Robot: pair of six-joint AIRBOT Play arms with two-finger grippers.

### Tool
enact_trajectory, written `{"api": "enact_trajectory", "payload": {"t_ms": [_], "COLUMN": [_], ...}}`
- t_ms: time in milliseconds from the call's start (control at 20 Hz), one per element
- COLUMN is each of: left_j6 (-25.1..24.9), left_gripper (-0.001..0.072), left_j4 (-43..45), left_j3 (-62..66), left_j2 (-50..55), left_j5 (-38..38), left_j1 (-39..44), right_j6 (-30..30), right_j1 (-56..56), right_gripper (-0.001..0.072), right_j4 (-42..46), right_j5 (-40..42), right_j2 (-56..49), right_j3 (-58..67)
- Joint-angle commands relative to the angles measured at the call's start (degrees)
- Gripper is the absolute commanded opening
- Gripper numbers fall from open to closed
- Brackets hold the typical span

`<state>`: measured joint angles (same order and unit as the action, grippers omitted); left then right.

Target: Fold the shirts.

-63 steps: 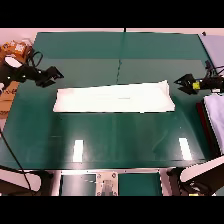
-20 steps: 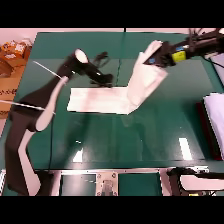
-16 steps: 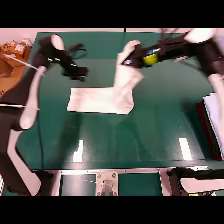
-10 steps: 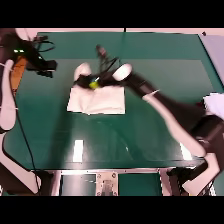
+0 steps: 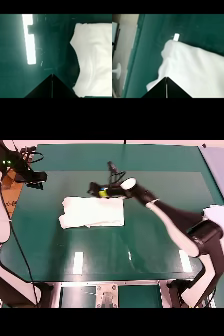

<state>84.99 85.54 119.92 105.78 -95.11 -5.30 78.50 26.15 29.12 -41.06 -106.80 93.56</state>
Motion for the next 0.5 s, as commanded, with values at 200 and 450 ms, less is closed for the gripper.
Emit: {"api": "enact_trajectory", "payload": {"t_ms": [200, 450], "left_j6": [-0.11, 0.04], "left_gripper": [0.0023, 0.0023], "left_j4": [-0.09, -0.33], "left_j3": [0.02, 0.02], "left_j2": [-0.02, -0.02], "left_j5": [0.17, 1.27], "left_j1": [-0.11, -0.11], "right_j6": [2.51, -1.05], "right_j1": [-21.88, -19.23], "right_gripper": [0.0552, 0.0633], "right_j4": [15.91, 5.55], "right_j5": [-17.79, -14.27], "right_j2": [11.96, 6.78], "right_j3": [-17.99, -25.14]}}
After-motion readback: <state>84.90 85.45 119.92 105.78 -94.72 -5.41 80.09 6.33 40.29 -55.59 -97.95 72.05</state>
